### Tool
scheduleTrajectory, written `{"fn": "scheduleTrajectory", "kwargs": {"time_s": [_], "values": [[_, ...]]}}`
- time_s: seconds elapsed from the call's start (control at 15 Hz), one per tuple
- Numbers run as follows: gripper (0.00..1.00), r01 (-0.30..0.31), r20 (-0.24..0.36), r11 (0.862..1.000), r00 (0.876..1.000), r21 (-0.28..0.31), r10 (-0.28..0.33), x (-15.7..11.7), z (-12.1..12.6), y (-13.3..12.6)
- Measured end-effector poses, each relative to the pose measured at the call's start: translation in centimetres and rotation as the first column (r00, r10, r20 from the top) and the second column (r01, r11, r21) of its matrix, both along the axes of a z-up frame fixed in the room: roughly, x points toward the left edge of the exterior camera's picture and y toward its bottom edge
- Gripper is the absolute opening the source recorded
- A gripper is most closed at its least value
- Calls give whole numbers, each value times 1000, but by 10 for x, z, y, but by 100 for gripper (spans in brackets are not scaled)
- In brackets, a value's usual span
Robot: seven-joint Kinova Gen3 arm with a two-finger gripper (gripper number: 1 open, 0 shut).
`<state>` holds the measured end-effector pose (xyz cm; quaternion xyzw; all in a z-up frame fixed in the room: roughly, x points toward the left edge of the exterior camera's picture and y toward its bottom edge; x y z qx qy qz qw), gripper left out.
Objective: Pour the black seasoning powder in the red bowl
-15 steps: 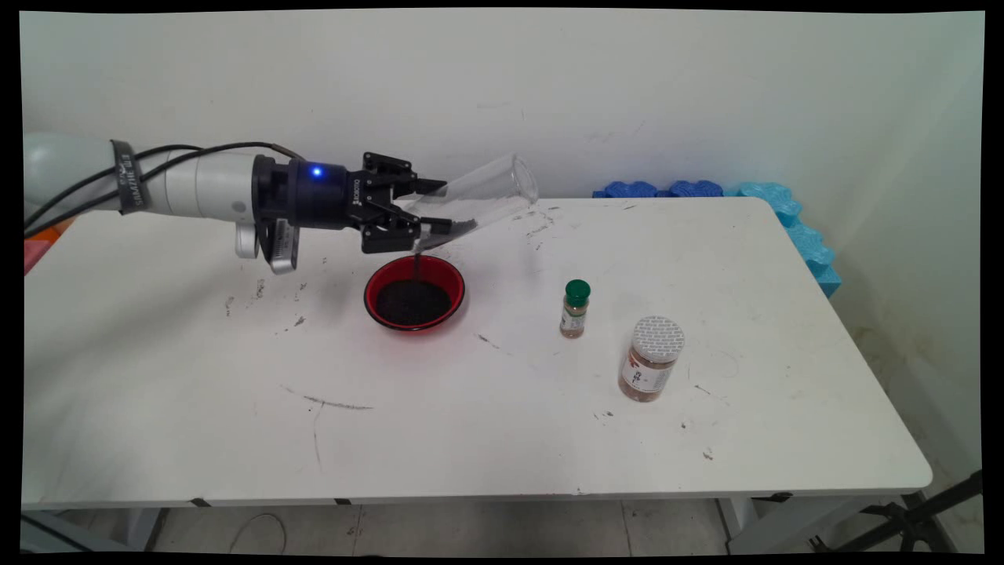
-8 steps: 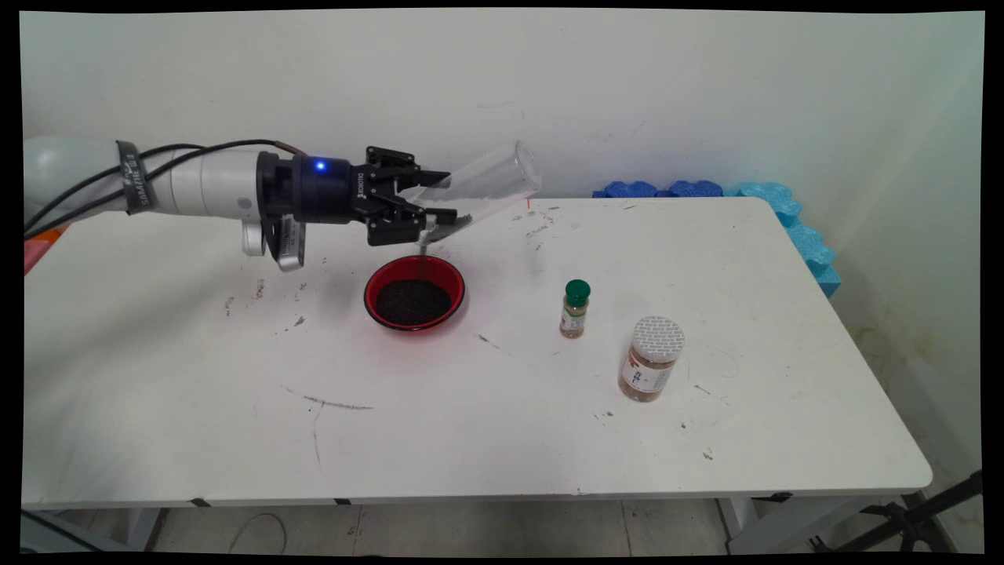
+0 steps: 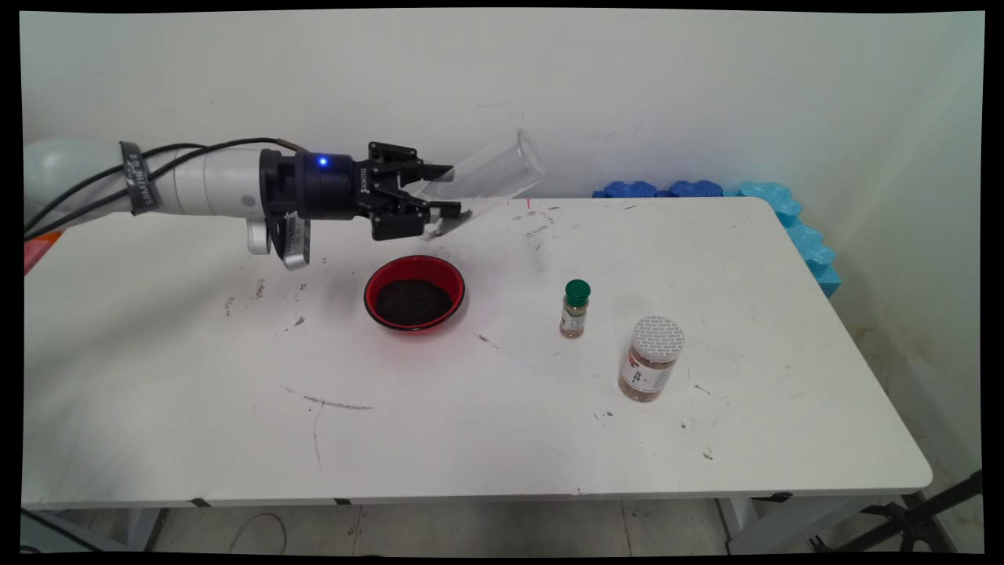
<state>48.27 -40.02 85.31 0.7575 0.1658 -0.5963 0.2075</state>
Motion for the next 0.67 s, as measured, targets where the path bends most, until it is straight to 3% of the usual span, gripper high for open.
{"fn": "scheduleTrajectory", "kwargs": {"time_s": [0.67], "values": [[0, -9, -1, 1000, 1000, -20, 9, 1, -2, 0]]}}
